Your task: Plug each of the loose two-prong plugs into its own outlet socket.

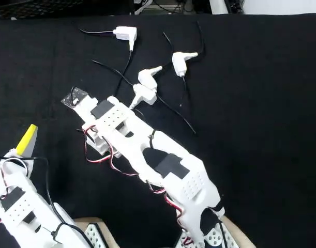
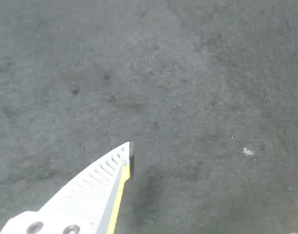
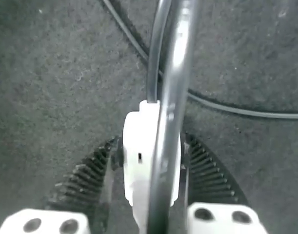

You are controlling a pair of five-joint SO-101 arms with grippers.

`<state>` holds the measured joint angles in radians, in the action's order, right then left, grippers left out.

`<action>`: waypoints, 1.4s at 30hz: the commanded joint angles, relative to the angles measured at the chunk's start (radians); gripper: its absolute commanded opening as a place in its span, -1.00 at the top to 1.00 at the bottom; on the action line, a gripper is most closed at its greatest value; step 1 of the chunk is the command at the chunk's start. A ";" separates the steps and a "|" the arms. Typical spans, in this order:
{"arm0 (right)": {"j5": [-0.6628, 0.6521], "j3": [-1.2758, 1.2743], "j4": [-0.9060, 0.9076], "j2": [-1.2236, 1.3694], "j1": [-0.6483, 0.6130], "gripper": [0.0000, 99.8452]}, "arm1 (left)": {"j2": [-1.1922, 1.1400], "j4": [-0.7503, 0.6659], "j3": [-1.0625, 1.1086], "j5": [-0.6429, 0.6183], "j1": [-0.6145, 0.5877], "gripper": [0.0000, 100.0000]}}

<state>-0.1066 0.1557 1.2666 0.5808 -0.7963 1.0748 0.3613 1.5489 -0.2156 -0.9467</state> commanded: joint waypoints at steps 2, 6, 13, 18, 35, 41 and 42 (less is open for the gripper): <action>0.012 0.015 0.083 0.050 0.006 0.77 | 0.017 -0.023 -0.007 0.009 -0.005 -0.24; 0.012 0.101 0.140 0.107 0.008 0.97 | 0.017 -0.025 -0.007 0.009 -0.010 -0.24; 0.003 0.318 0.250 0.205 0.021 0.98 | 0.017 -0.025 -0.005 0.009 -0.012 -0.24; -0.015 0.691 0.390 0.208 0.081 0.98 | 0.017 -0.025 -0.005 0.009 -0.012 -0.24; -0.066 1.079 0.334 0.398 0.212 0.98 | 0.017 -0.025 -0.005 0.011 -0.008 -0.24; -0.066 1.079 0.103 0.463 0.315 0.98 | 0.017 -0.025 -0.005 0.011 -0.008 -0.24; -0.066 1.079 0.064 0.472 0.328 0.98 | 0.017 -0.025 -0.004 0.011 -0.008 -0.24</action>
<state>-0.1665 1.1884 1.4262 1.0564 -0.5109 1.0748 0.3613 1.5489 -0.2140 -0.9467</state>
